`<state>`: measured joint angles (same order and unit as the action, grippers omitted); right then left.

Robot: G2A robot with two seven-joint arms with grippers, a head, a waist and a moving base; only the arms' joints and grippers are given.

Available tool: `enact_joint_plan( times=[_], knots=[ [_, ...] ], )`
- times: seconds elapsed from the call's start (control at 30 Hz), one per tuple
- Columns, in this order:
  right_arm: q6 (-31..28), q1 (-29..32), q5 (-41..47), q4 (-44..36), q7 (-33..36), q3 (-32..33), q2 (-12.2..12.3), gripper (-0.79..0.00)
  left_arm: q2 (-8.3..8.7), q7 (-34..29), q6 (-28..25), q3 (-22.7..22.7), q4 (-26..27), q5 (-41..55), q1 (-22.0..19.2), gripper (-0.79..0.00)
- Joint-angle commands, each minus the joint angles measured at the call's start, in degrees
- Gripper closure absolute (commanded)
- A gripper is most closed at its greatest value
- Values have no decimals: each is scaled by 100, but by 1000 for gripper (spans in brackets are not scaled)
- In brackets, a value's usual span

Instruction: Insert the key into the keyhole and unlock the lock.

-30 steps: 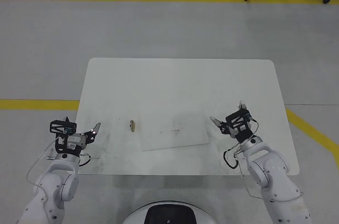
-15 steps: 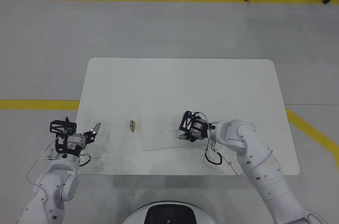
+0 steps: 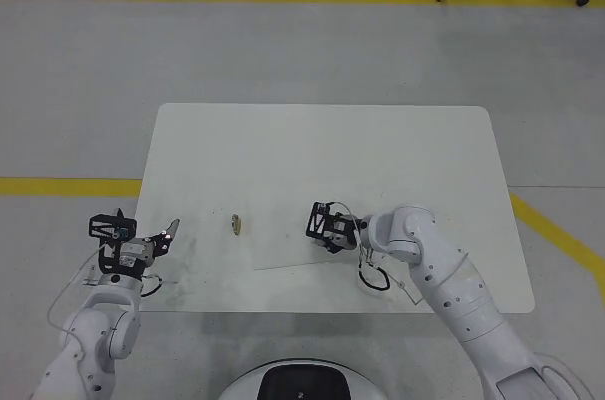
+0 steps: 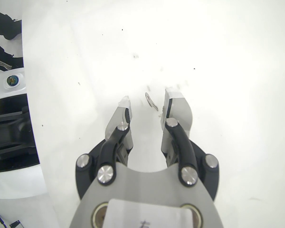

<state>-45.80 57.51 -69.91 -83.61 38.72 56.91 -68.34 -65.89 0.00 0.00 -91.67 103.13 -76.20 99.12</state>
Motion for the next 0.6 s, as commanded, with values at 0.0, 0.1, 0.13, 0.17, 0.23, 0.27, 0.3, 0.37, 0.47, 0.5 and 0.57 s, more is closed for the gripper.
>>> enact_joint_plan(
  times=[0.0, 0.1, 0.13, 0.17, 0.23, 0.27, 0.3, 0.37, 0.47, 0.5, 0.57],
  knots=[
    [93, -46, -52, 44, 16, -82, -17, -256, 0, 0, 0, 0, 0, 0, 0, -785],
    [88, -108, -21, 112, 2, -187, -37, 0, 0, 0, 0, 0, 0, 0, 0, -785],
    [83, -117, -12, 121, -9, -209, -40, 0, 0, 0, 0, 0, 0, 0, 0, -785],
    [78, -125, -22, 118, -13, -226, -40, 0, 0, 0, 0, 0, 0, 0, 0, -785],
    [129, -112, -75, 72, -33, -237, -35, 0, 0, 0, 0, 0, 0, 0, 0, -785],
    [152, -90, -102, 26, -53, -232, -29, 0, 0, 0, 0, 0, 0, 0, 0, -785],
    [169, -62, -146, -41, -78, -216, -19, 0, 0, 0, 0, 0, 0, 0, 0, -785],
    [225, 31, -224, -228, -156, -136, 13, 0, 0, 0, 0, 0, 0, 0, 0, -785],
    [295, 238, -372, -603, -295, 62, 82, 0, 0, 0, 0, 0, 0, 0, 0, -785],
    [306, 319, -436, -746, -363, 139, 108, 0, 0, 0, 0, 0, 0, 0, 0, -785],
    [326, 497, -531, -1025, -585, 325, 162, 0, 0, 0, 0, 0, 0, 0, 0, -785]
  ],
)
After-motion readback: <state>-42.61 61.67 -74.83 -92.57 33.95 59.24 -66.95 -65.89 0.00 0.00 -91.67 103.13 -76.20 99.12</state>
